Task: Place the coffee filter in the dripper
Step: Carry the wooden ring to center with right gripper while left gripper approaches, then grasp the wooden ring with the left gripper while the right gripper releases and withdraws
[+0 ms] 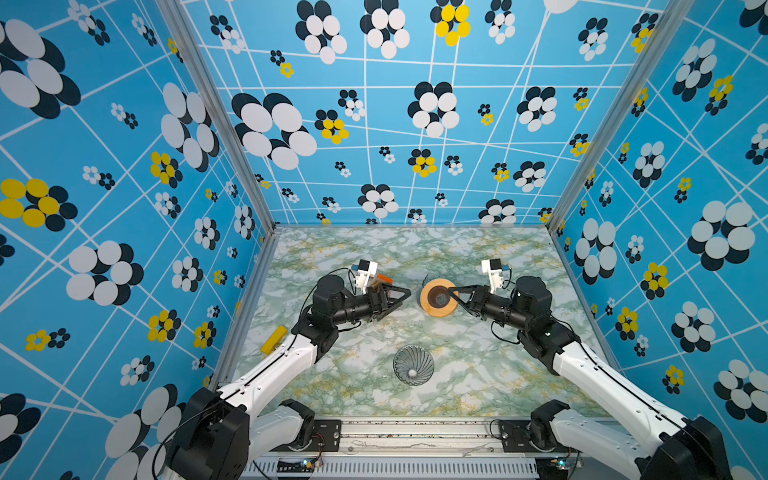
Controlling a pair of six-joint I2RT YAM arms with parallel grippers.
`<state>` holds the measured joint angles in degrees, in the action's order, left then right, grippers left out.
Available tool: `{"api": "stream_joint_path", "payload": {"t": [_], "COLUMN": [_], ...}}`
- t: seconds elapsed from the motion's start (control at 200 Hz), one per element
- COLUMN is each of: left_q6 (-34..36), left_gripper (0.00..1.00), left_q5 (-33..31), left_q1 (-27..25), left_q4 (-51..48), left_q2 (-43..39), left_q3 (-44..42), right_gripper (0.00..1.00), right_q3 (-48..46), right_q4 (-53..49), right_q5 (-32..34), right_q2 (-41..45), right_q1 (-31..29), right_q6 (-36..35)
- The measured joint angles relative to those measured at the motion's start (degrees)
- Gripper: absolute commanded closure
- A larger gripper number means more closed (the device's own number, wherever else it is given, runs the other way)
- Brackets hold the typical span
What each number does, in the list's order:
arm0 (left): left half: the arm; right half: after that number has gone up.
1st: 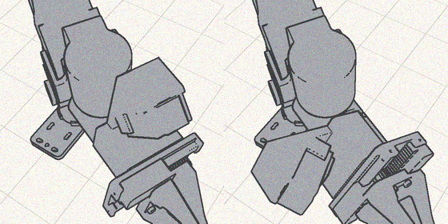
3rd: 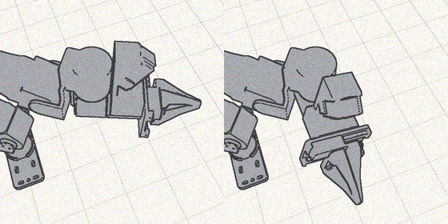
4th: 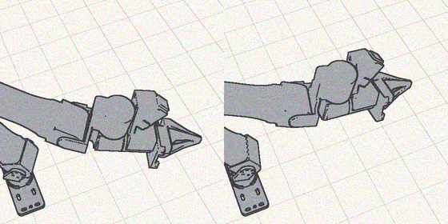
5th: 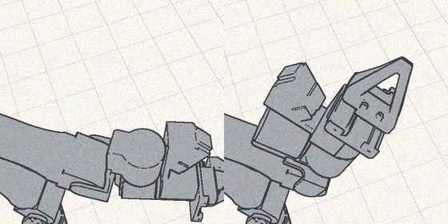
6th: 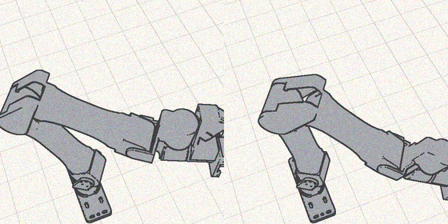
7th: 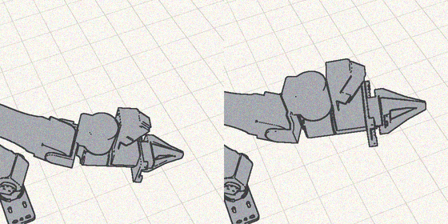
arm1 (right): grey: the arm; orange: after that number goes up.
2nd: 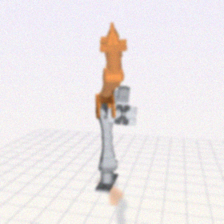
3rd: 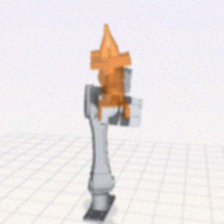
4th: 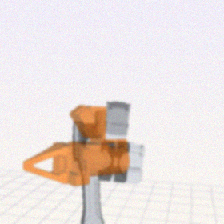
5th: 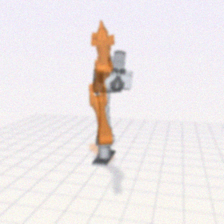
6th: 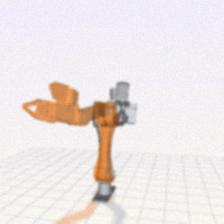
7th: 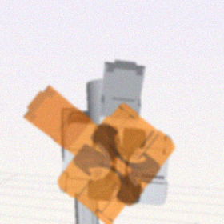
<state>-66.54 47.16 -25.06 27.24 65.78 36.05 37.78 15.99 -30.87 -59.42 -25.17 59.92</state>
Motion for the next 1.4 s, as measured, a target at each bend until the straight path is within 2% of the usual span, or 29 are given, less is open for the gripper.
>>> {"api": "stream_joint_path", "payload": {"t": [0.415, 0.615, 0.965, 0.99, 1.04, 1.4], "left_q6": [-10.6, -13.2, -18.1, -18.2, -18.3, -17.4], "left_gripper": [0.32, 0.39, 0.56, 0.62, 0.65, 0.69], "left_q5": [2.1, 2.1, 1.3, 1.2, 1.0, 0.6], "left_q1": [-0.2, -1.6, -3.2, -3.2, -3.2, -3.2], "left_q4": [12.7, 15.5, 23.4, 23.6, 23.9, 23.7], "left_q2": [1.7, 3.4, 8.3, 8.4, 8.4, 8.1], "left_q3": [0.0, 0.1, 0.9, 0.9, 0.9, 1.5], "right_gripper": [0.91, 0.91, 0.91, 0.91, 0.91, 0.91], "right_q3": [0.0, 0.0, 0.0, 0.0, 0.0, -1.1], "right_q4": [14.3, 18.0, 24.0, 24.1, 24.3, 25.0], "right_q5": [-1.2, -1.6, -1.7, -1.7, -1.9, -1.9], "right_q2": [-3.2, -4.5, -6.4, -6.5, -6.6, -6.6], "right_q1": [-1.5, -2.5, -3.3, -3.3, -3.3, -3.3], "right_q6": [9.1, 11.6, 14.8, 14.9, 15.1, 15.5]}}
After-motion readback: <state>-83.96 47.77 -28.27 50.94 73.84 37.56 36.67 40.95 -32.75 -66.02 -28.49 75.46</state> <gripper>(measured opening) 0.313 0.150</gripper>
